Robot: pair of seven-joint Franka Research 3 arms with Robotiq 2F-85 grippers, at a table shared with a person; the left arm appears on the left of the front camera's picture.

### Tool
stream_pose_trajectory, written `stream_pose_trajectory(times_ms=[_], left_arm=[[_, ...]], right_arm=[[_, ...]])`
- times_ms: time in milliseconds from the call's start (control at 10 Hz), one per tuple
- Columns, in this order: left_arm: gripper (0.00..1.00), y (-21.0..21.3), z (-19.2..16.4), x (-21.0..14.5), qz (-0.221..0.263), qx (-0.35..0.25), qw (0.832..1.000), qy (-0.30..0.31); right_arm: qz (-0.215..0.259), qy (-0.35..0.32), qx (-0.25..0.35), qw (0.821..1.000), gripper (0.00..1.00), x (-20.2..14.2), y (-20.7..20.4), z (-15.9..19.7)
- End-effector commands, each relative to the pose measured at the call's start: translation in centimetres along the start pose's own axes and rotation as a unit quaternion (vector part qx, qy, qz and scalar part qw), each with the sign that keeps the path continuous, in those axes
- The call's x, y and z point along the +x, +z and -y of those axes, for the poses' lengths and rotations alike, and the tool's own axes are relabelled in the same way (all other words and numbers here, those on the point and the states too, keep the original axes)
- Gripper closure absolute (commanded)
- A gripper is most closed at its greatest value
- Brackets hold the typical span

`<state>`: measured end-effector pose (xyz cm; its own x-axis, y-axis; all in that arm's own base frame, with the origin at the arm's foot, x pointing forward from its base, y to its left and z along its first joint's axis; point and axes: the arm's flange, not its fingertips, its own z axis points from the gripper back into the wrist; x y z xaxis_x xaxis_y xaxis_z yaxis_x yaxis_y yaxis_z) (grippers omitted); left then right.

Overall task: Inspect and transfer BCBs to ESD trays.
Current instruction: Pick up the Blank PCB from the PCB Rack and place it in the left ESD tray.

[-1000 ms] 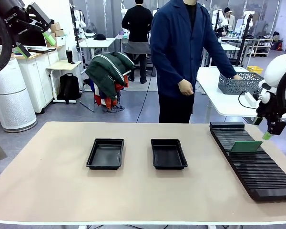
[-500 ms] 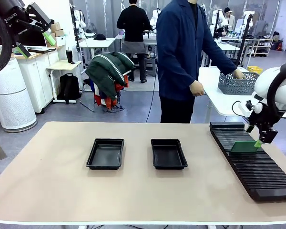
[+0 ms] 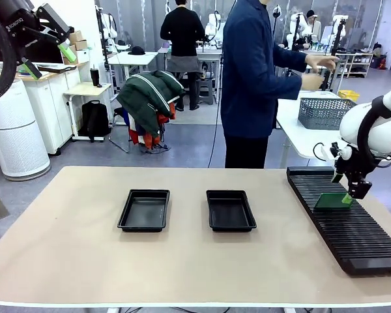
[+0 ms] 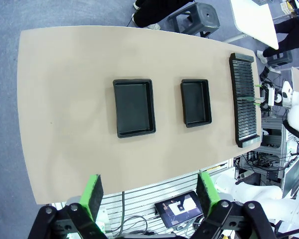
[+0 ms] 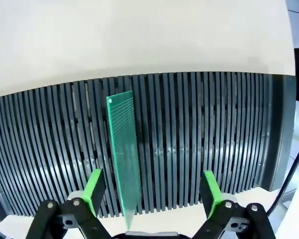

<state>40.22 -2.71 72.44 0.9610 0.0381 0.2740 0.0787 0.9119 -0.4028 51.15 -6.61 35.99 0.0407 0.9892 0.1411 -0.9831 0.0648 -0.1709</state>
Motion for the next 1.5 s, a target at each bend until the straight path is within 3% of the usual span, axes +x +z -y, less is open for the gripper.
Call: stream_pose_trajectory(times_ms=[0, 300, 600, 900, 1400], left_arm=[[0.0, 0.0, -0.1, -0.2, 0.003, 0.0, 1.0, 0.001], [0.0, 0.0, -0.1, -0.2, 0.003, 0.0, 1.0, 0.001], [0.0, 0.0, -0.1, -0.2, 0.003, 0.0, 1.0, 0.001], [0.0, 0.0, -0.1, -0.2, 0.003, 0.0, 1.0, 0.001], [0.0, 0.0, -0.1, -0.2, 0.003, 0.0, 1.0, 0.001]], right_arm=[[0.003, 0.001, 0.008, 1.0, 0.0, 0.0, 0.1, 0.0], [0.0, 0.001, 0.0, 1.0, 0.0, 0.1, 0.1, 0.0], [-0.021, 0.065, -0.009, 0.998, 0.0, -0.2, -1.0, -0.1], [-0.001, 0.075, -0.006, 0.997, 0.11, 0.3, -0.7, -0.3], [-0.017, 0.068, -0.003, 0.998, 0.34, 0.3, -0.6, -0.5]])
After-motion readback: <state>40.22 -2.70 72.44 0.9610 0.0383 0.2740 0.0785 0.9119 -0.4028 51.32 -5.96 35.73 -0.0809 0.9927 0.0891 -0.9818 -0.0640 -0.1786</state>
